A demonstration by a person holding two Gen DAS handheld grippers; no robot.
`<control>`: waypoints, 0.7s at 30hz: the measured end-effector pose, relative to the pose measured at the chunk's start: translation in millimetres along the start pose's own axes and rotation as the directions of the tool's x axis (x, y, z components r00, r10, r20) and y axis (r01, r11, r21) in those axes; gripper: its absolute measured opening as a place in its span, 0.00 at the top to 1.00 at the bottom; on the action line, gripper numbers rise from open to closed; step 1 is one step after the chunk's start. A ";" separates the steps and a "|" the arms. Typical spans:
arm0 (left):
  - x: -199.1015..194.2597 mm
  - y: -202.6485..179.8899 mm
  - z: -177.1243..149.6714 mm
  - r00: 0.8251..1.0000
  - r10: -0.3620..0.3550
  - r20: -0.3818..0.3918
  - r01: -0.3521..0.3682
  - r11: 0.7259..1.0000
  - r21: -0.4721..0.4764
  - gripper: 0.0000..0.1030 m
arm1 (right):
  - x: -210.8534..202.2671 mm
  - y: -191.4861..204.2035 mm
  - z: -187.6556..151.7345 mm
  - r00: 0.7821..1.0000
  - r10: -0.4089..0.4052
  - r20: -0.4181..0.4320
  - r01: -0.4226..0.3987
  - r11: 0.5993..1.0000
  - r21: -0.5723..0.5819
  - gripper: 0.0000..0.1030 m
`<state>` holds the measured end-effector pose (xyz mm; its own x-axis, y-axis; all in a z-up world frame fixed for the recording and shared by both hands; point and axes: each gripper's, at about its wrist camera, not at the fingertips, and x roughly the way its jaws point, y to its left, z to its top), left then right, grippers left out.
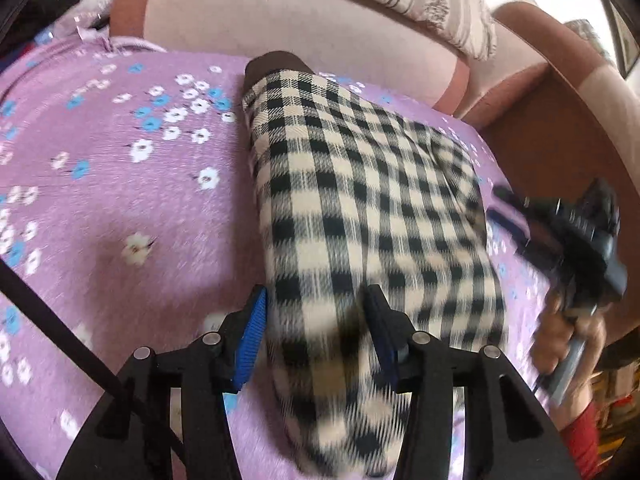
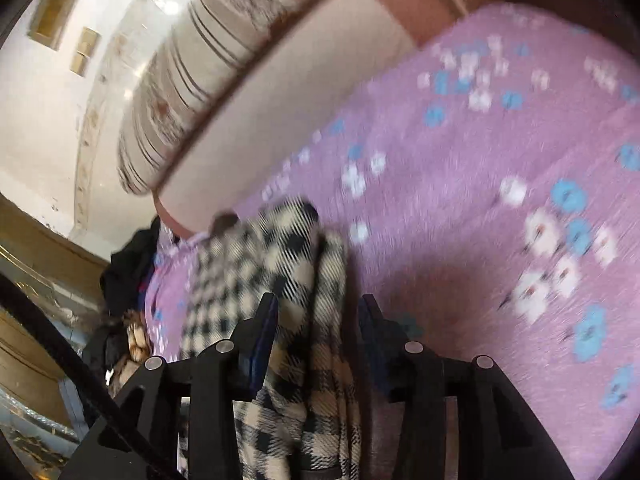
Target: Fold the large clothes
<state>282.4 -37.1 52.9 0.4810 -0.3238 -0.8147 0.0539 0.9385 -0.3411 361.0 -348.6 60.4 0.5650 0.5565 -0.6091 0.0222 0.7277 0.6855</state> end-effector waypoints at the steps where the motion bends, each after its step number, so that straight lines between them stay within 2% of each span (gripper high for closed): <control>1: -3.3 -2.2 -9.5 1.000 0.016 0.003 -0.016 1.000 0.013 0.54 | -7.2 6.2 0.9 1.000 -0.017 0.024 0.017 1.000 -0.020 0.54; 3: -6.1 -7.3 -30.3 0.999 0.054 0.002 -0.054 0.997 0.050 0.54 | -19.6 23.9 -1.6 0.991 -0.120 0.066 0.125 0.988 -0.088 0.55; 4: -7.6 -10.5 -42.7 0.997 0.078 0.007 -0.078 0.994 0.070 0.54 | -24.3 33.9 -5.8 0.979 -0.187 0.082 0.197 0.972 -0.127 0.55; 6: -18.2 -8.0 -54.4 0.993 0.110 0.028 -0.112 0.990 0.083 0.54 | -33.1 63.2 -15.7 0.932 -0.337 0.135 0.359 0.912 -0.201 0.55; 8: -29.4 -12.1 -64.3 0.991 0.119 0.056 -0.123 0.989 0.078 0.54 | -48.0 79.2 -28.6 0.893 -0.415 0.174 0.448 0.859 -0.249 0.54; 9: -34.2 -14.1 -67.0 0.990 0.123 0.066 -0.128 0.989 0.072 0.54 | -58.4 86.4 -37.2 0.880 -0.433 0.197 0.474 0.835 -0.280 0.53; 11: -40.0 -21.1 -69.8 0.986 0.141 0.084 -0.147 0.987 0.069 0.52 | -75.9 95.7 -48.4 0.859 -0.449 0.245 0.509 0.798 -0.322 0.44; 15: -47.4 -36.5 -71.5 0.979 0.174 0.108 -0.184 0.979 0.084 0.52 | -93.5 115.7 -57.8 0.818 -0.452 0.356 0.568 0.732 -0.377 0.42; 17: -53.3 -44.4 -74.4 0.975 0.181 0.130 -0.194 0.977 0.092 0.52 | -93.0 114.7 -56.8 0.820 -0.451 0.353 0.566 0.730 -0.383 0.41; 21: -66.2 -51.0 -88.0 0.962 0.212 0.172 -0.230 0.969 0.089 0.50 | -83.4 96.1 -50.7 0.867 -0.424 0.261 0.495 0.788 -0.367 0.43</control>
<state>170.8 -74.1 83.0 0.6250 -0.0915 -0.7752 0.0195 0.9946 -0.1017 274.2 -304.8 156.9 0.6957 0.0695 -0.7150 -0.0049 0.9957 0.0920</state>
